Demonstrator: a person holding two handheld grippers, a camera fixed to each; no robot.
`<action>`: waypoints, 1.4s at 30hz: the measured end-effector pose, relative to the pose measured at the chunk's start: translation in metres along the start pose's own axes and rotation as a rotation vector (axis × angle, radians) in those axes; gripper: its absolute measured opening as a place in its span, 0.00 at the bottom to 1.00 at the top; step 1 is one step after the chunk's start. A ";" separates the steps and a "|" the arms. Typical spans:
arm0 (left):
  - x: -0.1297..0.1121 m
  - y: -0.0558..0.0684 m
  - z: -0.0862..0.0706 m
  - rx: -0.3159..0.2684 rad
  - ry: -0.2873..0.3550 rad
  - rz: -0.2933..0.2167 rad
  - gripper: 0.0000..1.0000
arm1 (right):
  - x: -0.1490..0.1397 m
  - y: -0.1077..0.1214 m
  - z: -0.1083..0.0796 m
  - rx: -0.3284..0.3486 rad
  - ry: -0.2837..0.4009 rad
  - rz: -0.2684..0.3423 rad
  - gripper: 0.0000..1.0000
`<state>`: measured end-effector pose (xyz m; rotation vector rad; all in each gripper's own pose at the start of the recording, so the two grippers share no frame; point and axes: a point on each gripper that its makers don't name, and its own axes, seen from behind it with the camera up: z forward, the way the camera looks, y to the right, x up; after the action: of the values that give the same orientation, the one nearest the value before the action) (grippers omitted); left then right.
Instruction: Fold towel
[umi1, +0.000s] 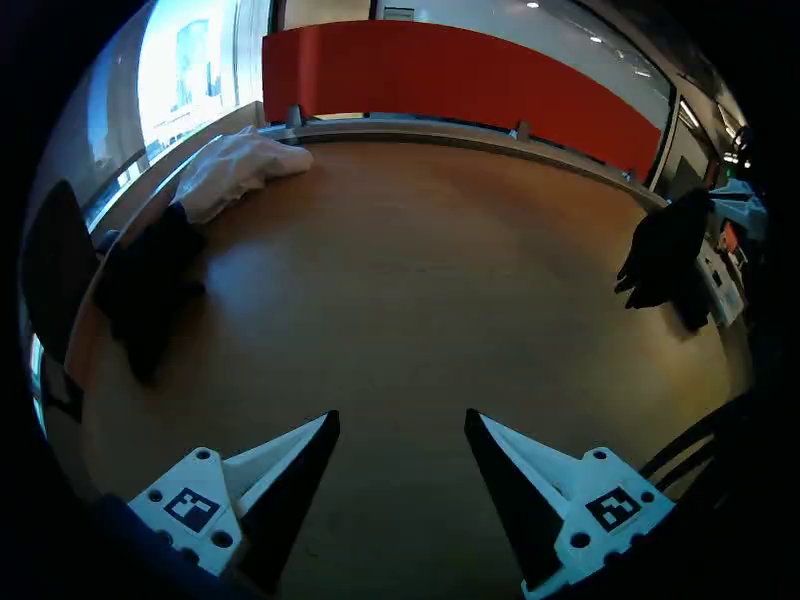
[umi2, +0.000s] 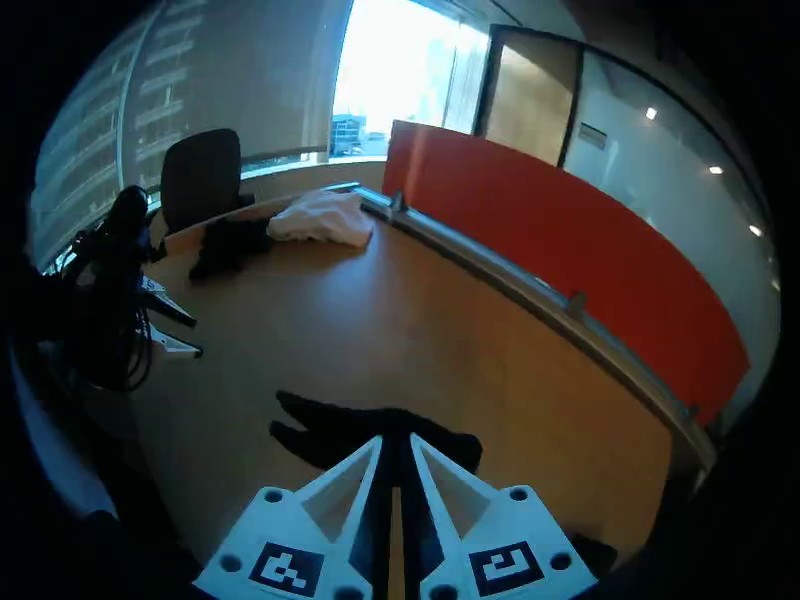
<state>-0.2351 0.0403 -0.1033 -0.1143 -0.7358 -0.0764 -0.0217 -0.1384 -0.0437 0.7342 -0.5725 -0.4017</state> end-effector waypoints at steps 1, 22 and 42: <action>0.000 0.000 0.000 0.000 0.000 0.001 0.93 | 0.000 0.002 -0.001 -0.003 0.001 0.003 0.05; 0.004 0.004 0.002 0.006 -0.006 0.017 0.93 | -0.018 0.080 -0.035 -0.093 0.001 0.053 0.05; 0.003 0.008 0.007 0.017 -0.027 0.038 0.93 | -0.053 0.167 -0.058 -0.200 -0.033 0.108 0.05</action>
<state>-0.2363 0.0494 -0.0965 -0.1130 -0.7613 -0.0328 -0.0035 0.0321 0.0231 0.5036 -0.5909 -0.3648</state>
